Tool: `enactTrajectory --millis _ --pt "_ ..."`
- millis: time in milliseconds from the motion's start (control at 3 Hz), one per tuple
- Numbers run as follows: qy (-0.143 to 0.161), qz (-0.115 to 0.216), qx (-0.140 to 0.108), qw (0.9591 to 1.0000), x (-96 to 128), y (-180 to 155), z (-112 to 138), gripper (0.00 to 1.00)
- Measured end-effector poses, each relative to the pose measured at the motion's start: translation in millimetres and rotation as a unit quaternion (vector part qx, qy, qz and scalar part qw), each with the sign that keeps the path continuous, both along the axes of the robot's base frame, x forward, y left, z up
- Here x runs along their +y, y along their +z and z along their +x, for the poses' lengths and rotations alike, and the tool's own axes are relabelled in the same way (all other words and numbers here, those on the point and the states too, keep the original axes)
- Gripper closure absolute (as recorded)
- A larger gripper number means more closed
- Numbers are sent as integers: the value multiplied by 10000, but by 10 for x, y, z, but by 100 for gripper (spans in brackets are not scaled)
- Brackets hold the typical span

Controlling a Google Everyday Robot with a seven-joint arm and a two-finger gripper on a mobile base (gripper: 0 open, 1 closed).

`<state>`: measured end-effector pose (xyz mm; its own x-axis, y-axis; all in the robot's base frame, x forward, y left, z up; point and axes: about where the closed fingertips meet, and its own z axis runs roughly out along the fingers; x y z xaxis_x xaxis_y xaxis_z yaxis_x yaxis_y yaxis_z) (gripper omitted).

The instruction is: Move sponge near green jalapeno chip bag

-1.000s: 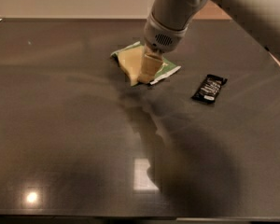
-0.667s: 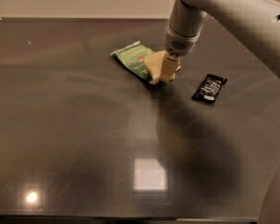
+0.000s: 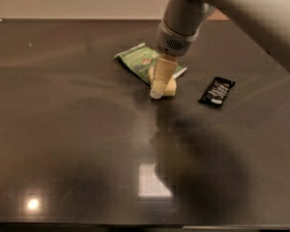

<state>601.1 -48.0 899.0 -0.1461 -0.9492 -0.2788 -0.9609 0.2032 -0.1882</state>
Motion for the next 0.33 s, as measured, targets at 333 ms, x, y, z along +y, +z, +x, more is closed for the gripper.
enactTrajectory --millis 333 --pt "0 0 0 10000 0 -1 0 0"
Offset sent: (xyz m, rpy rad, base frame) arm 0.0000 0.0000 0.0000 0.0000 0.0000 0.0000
